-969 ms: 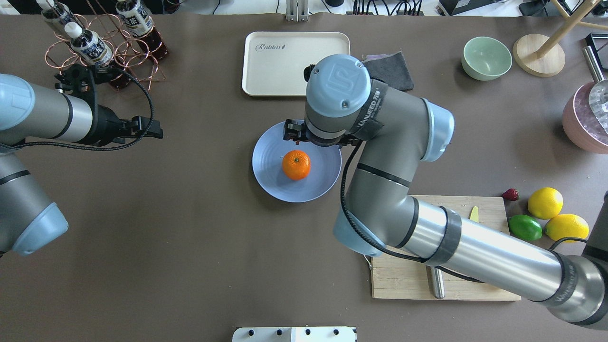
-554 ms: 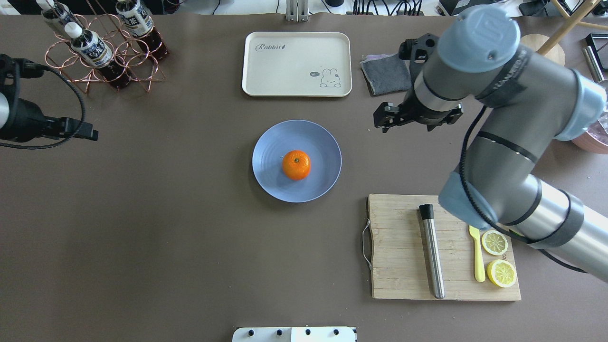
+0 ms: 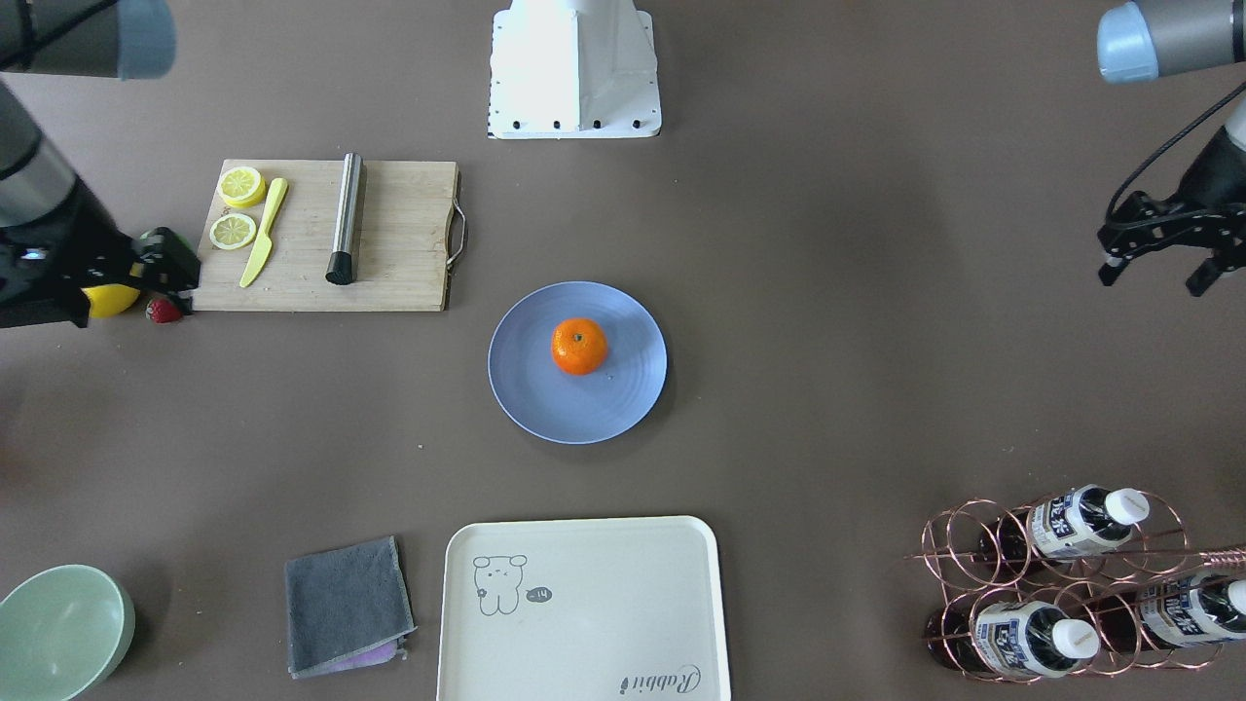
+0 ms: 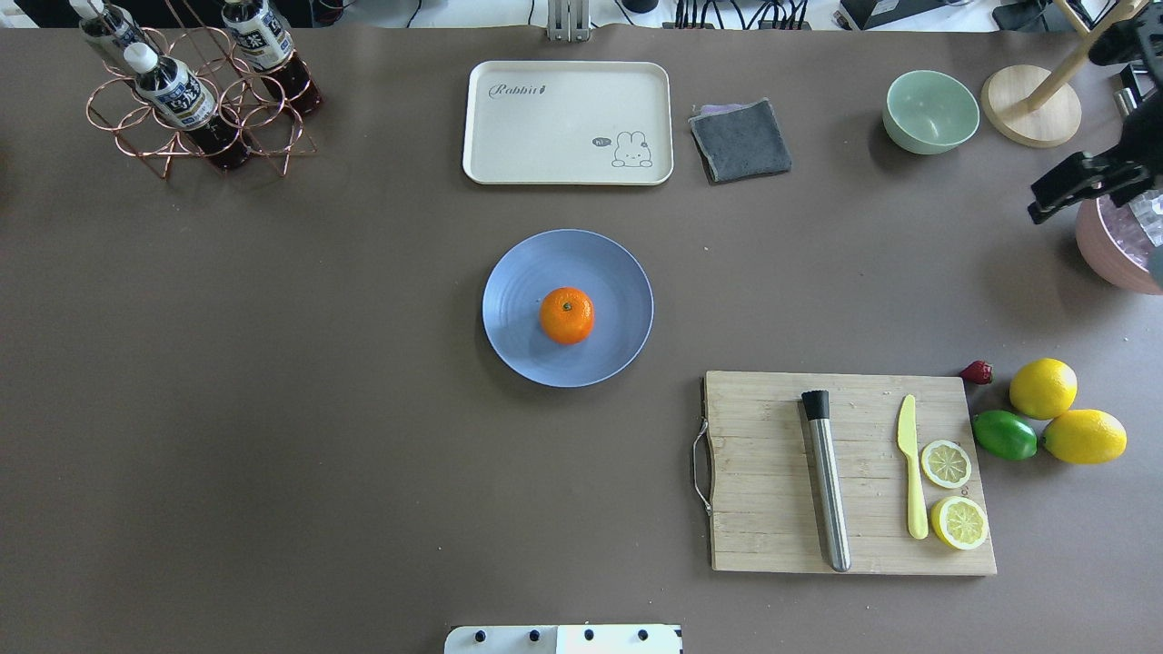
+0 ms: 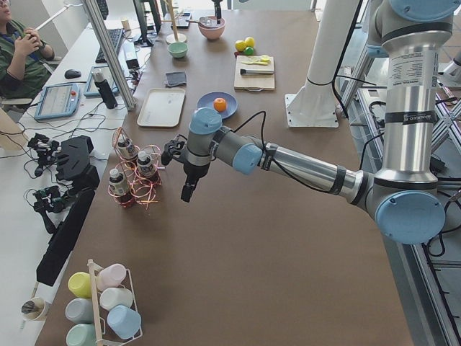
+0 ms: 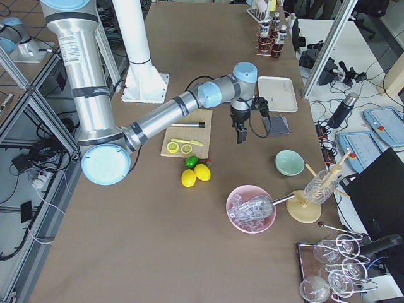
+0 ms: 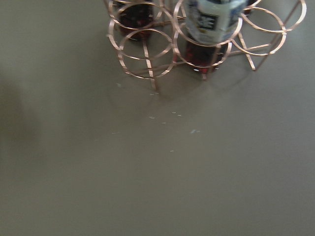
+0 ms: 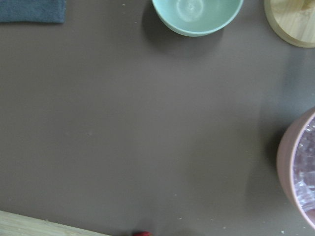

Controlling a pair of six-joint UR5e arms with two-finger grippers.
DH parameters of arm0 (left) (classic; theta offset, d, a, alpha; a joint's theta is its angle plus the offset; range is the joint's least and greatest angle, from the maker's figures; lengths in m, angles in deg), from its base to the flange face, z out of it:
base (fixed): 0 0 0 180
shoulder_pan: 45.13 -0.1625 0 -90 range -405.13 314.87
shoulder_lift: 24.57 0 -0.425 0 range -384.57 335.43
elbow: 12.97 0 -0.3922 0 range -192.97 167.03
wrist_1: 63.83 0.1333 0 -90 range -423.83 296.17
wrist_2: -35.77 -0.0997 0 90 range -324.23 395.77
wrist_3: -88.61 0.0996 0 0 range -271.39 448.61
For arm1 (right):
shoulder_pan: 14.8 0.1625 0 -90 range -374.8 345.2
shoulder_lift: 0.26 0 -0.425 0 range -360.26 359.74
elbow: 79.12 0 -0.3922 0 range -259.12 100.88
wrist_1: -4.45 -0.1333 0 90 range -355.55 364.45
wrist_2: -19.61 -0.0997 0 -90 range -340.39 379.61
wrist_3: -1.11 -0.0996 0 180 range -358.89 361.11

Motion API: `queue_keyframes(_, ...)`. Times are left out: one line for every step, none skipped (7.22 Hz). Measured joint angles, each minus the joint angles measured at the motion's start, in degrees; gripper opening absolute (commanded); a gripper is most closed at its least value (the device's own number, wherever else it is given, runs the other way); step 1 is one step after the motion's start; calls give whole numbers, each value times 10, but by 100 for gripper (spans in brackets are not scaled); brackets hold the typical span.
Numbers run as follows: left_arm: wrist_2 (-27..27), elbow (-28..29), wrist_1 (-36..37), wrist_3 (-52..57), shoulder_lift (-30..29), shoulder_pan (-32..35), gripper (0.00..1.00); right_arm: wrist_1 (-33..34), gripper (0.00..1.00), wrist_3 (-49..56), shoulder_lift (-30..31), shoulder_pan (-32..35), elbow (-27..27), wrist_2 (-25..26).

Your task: Pick orange to plate

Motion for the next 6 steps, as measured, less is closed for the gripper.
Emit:
queue_keyframes(20,22,23,53,-2,45,98,0,100,89,33,66,30,-34)
queue_keyframes(39,49,30,82,0,71,98,-1,100,155,56,117,61,-55)
queue_keyframes(50,70,31,93,8,82,98,-1,100,186,70,148,80,-60)
queue_keyframes(55,80,25,97,24,87,98,-1,100,197,79,162,88,-55)
queue_keyframes(57,84,6,98,44,90,98,-1,100,200,86,170,91,-46)
queue_keyframes(60,85,-17,98,58,91,98,-1,100,201,91,177,92,-42)
